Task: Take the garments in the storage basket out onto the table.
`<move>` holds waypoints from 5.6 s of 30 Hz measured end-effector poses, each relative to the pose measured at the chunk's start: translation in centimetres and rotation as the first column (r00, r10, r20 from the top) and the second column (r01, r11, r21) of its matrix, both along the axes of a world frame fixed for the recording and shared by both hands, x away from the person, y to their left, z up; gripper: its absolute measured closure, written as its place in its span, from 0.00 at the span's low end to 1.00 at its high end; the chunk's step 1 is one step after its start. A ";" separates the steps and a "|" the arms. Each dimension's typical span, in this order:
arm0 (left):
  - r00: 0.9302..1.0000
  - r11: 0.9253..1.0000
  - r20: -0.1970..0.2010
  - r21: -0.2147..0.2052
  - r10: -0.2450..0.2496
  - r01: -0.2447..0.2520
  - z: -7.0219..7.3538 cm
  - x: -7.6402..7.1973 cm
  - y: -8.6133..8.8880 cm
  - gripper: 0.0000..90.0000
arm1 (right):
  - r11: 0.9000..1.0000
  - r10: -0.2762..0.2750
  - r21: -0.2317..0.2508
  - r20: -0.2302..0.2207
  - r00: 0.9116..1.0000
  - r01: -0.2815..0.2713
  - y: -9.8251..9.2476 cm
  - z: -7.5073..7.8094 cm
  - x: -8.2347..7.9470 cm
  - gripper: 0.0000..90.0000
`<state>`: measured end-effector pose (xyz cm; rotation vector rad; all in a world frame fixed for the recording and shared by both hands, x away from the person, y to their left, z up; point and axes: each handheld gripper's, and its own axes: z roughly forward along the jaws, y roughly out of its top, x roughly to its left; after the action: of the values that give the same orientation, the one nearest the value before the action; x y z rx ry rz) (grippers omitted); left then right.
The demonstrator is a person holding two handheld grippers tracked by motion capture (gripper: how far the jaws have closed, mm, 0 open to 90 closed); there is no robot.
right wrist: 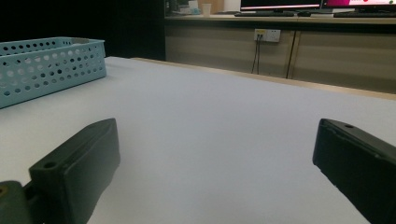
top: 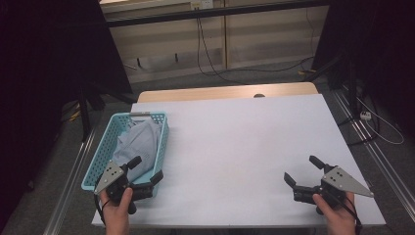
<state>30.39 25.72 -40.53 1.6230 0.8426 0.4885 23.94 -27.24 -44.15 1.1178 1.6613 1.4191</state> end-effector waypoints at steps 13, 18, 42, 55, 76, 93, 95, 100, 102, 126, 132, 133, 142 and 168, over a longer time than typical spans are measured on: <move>1.000 1.000 -0.005 -0.010 0.003 -0.003 0.5 0.2 0.1 0.02 | 1.000 0.007 -0.005 0.005 1.000 -0.007 0.0 0.1 0.0 0.00; 1.000 0.999 0.014 -0.032 -0.002 0.002 2.4 0.4 0.0 0.02 | 1.000 0.014 0.000 -0.003 1.000 -0.014 0.0 -0.1 -0.1 0.00; 0.998 0.999 0.053 0.018 -0.041 0.040 6.1 3.6 -0.2 0.02 | 0.999 0.028 -0.016 -0.002 1.000 -0.028 -0.1 0.0 -0.2 0.00; 1.000 1.000 0.014 0.025 -0.002 0.002 5.6 5.9 1.2 0.02 | 0.999 0.038 -0.022 0.000 0.999 -0.038 0.0 0.1 -0.2 0.01; 0.997 0.996 -0.053 0.067 0.058 -0.055 4.7 9.4 2.7 0.03 | 0.999 0.039 -0.023 0.002 0.999 -0.039 -0.1 0.1 -0.5 0.01; 0.991 0.993 -0.101 0.084 0.088 -0.080 3.8 11.2 3.1 0.03 | 0.999 0.046 -0.028 0.001 0.999 -0.046 0.0 0.1 -0.5 0.01; 0.990 0.993 -0.105 0.089 0.089 -0.079 3.7 11.4 3.2 0.03 | 0.999 0.044 -0.028 0.001 0.999 -0.044 0.0 0.1 -0.5 0.01; 0.989 0.991 -0.113 0.109 0.093 -0.081 3.4 11.9 3.2 0.03 | 0.998 0.048 -0.028 0.001 0.999 -0.048 0.0 0.1 -0.5 0.01; 0.988 0.990 -0.120 0.114 0.098 -0.084 3.3 12.1 3.2 0.03 | 0.998 0.047 -0.028 0.000 0.999 -0.047 0.0 0.1 -0.5 0.01; 0.982 0.986 -0.162 0.151 0.096 -0.071 1.4 14.3 3.0 0.03 | 0.998 0.052 -0.030 0.000 0.999 -0.052 0.1 0.0 -0.5 0.01; 0.977 0.981 -0.183 0.175 0.113 -0.081 0.7 15.0 2.9 0.03 | 0.998 0.051 -0.028 -0.002 0.999 -0.051 0.1 0.0 -0.5 0.01; 0.975 0.982 -0.190 0.172 0.114 -0.082 0.6 15.1 2.8 0.03 | 0.998 0.050 -0.029 -0.001 0.999 -0.050 0.1 0.0 -0.5 0.01; 0.967 0.973 -0.220 0.217 0.126 -0.078 -0.1 15.9 3.1 0.03 | 0.998 0.048 -0.027 0.000 0.999 -0.048 0.0 0.0 -0.5 0.01; 0.944 0.947 -0.305 0.322 0.123 -0.019 -1.6 18.0 2.5 0.02 | 0.999 0.047 -0.022 -0.009 0.999 -0.048 0.0 -0.2 -0.4 0.01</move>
<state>48.44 28.18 -42.13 2.0088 1.1137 0.4308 23.56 -27.25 -44.35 1.0794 1.7158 1.4238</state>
